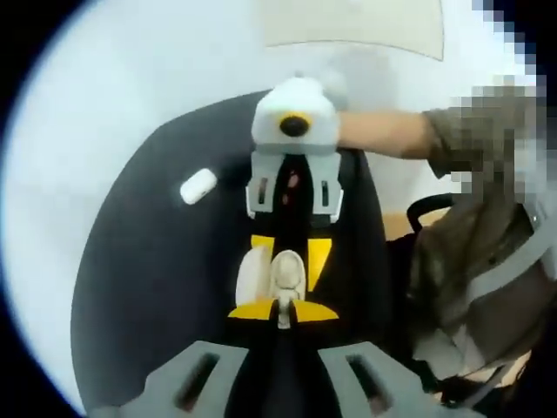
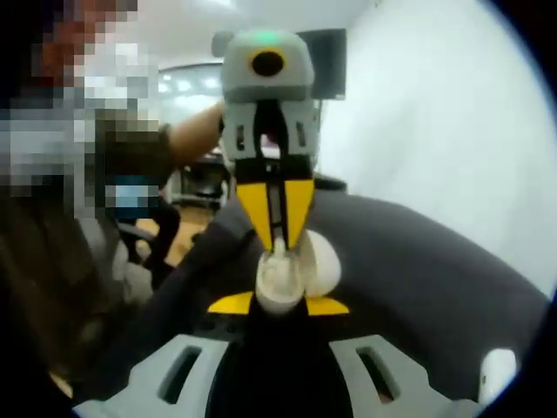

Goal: Pick up three earphones and place each one into its charging case using tactile feedback, ensure that each earphone is properly inserted and securely positioned inside the case.

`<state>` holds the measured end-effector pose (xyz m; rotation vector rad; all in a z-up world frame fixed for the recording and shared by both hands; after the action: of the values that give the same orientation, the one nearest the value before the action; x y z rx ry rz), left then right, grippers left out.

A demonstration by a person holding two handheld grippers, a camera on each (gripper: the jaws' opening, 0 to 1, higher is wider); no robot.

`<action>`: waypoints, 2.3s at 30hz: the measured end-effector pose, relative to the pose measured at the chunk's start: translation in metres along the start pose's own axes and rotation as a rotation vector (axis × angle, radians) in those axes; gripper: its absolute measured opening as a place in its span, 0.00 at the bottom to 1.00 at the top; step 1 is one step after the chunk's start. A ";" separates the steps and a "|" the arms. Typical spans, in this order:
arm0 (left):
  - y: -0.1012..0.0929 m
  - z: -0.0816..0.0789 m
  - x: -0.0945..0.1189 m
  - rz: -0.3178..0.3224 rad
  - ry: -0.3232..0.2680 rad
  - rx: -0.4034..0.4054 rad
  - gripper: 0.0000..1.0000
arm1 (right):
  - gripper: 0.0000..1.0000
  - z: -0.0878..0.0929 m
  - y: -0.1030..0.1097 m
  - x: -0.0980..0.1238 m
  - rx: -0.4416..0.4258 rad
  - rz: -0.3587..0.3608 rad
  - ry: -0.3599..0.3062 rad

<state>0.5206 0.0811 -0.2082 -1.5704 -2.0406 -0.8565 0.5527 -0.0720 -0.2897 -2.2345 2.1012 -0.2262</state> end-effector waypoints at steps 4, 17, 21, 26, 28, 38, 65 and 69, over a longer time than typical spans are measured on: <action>0.003 -0.002 0.010 0.000 -0.083 0.032 0.10 | 0.22 0.000 -0.001 0.000 -0.002 0.000 0.000; 0.030 0.007 0.045 -0.037 -0.430 0.145 0.11 | 0.22 0.001 -0.003 -0.001 -0.017 0.003 0.002; 0.033 0.036 0.038 -0.015 -0.514 0.285 0.13 | 0.22 0.001 -0.003 -0.001 -0.022 0.003 0.002; 0.032 0.062 0.030 0.074 -0.708 0.508 0.16 | 0.22 0.002 -0.005 -0.001 -0.040 0.010 0.005; 0.034 0.074 0.024 0.022 -0.667 0.460 0.16 | 0.22 0.003 -0.005 -0.001 -0.052 0.016 0.011; 0.032 0.080 -0.001 0.024 -0.613 0.330 0.19 | 0.21 0.002 -0.004 -0.001 -0.054 0.011 0.010; 0.018 0.085 -0.020 0.147 -0.559 0.514 0.19 | 0.25 0.002 -0.003 0.005 -0.110 0.026 0.017; 0.016 0.085 -0.021 0.118 -0.566 0.484 0.19 | 0.31 0.001 -0.005 0.007 -0.271 -0.003 -0.004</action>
<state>0.5449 0.1278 -0.2799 -1.7364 -2.2526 0.1596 0.5582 -0.0782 -0.2893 -2.3761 2.2456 0.0689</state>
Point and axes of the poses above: the point that each gripper's makers call its tool centre point, and the gripper's own axes: x roughly backward along the fingers, y roughly to its left, z roughly out of its underside, the point moved 10 cm from there along x, roughly backward along the fingers, and after that the axes turned 12 degrees about -y, right-handed, at the moved point
